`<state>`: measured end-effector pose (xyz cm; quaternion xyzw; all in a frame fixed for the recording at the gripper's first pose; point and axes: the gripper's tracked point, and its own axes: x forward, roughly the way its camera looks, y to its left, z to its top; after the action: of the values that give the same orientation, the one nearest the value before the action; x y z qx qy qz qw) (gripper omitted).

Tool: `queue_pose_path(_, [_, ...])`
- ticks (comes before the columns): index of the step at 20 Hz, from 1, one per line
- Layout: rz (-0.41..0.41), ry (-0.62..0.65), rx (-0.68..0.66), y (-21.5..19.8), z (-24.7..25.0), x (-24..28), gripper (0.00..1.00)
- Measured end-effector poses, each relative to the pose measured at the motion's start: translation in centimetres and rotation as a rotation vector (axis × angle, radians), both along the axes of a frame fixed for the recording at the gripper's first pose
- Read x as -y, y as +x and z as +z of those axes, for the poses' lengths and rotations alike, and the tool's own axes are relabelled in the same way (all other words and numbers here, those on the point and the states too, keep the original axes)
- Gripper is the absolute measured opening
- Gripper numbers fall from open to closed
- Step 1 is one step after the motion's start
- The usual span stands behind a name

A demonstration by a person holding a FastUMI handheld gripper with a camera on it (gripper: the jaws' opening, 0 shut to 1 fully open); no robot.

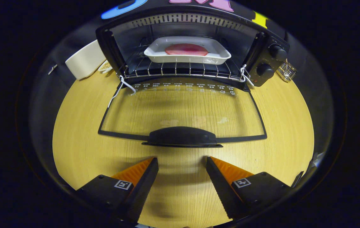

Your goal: Open the toaster oven, put the food inside, and close the toaster oven door.

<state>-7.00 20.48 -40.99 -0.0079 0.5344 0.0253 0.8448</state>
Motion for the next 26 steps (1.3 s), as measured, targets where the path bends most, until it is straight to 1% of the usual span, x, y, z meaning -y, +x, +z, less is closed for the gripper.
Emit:
queue_pose_path(2, [-0.019,-0.008,0.011,1.2,0.2,0.1,1.00])
queue_pose_path(4, [-0.047,0.002,0.003,1.3,0.2,-0.1,1.00])
queue_pose_path(7, [-0.020,-0.006,0.028,1.2,0.5,0.1,1.00])
queue_pose_path(11, [-0.025,0.019,0.079,0.9,2.0,0.1,1.00])
queue_pose_path(15, [-0.001,0.028,0.162,0.9,3.8,0.5,1.00])
queue_pose_path(22, [0.061,0.021,0.327,2.0,8.3,0.8,1.00])
queue_pose_path(26, [0.057,0.053,0.402,3.4,11.5,0.2,1.00])
